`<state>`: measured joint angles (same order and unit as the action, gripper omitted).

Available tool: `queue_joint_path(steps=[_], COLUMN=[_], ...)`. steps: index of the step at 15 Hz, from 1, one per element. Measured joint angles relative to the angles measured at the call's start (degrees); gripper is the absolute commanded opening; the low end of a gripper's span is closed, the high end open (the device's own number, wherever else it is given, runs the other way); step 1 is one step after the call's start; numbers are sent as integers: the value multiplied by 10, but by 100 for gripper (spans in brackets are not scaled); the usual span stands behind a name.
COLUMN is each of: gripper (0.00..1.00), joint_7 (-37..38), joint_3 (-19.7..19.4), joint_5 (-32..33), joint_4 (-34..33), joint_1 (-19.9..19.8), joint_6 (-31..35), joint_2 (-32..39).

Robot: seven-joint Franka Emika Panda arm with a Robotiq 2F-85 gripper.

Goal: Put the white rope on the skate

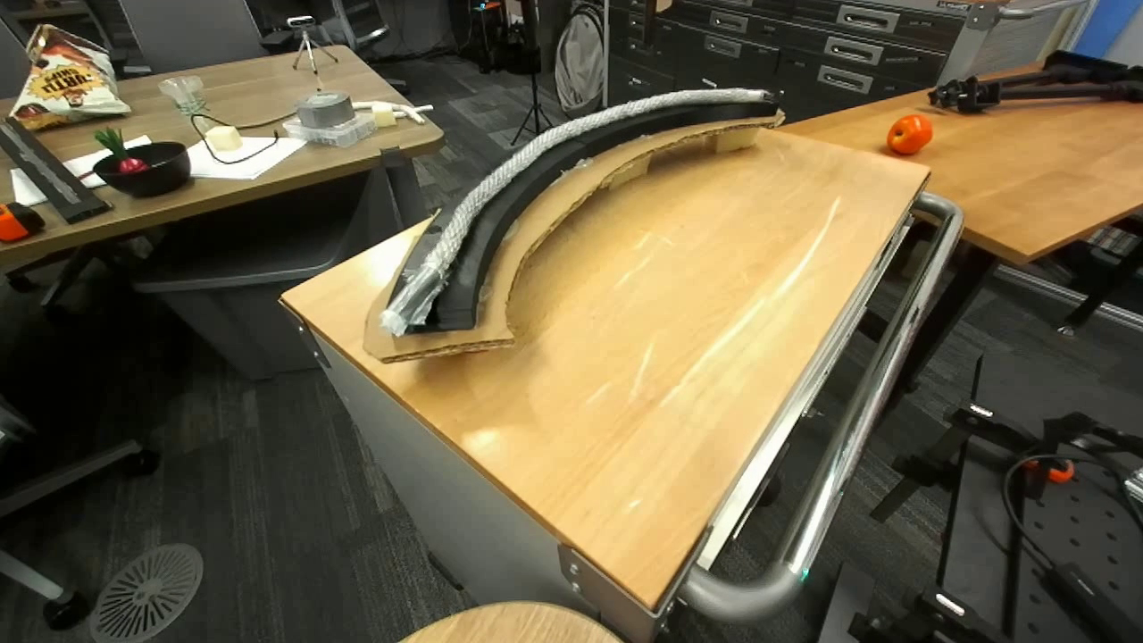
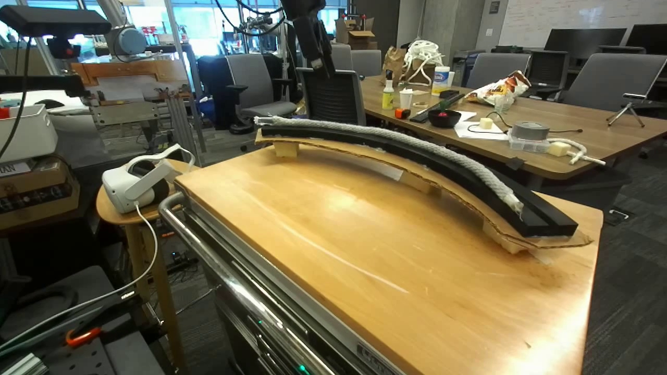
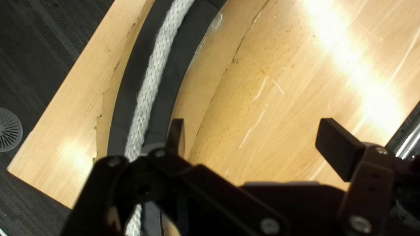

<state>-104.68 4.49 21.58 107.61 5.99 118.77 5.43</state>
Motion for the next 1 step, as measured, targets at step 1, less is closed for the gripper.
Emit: queue_joint_path(steps=[1], gripper=[100], joint_7=[0], joint_3=[0], joint_5=[0], joint_4=[0], joint_1=[0], joint_6=[0], joint_2=[0])
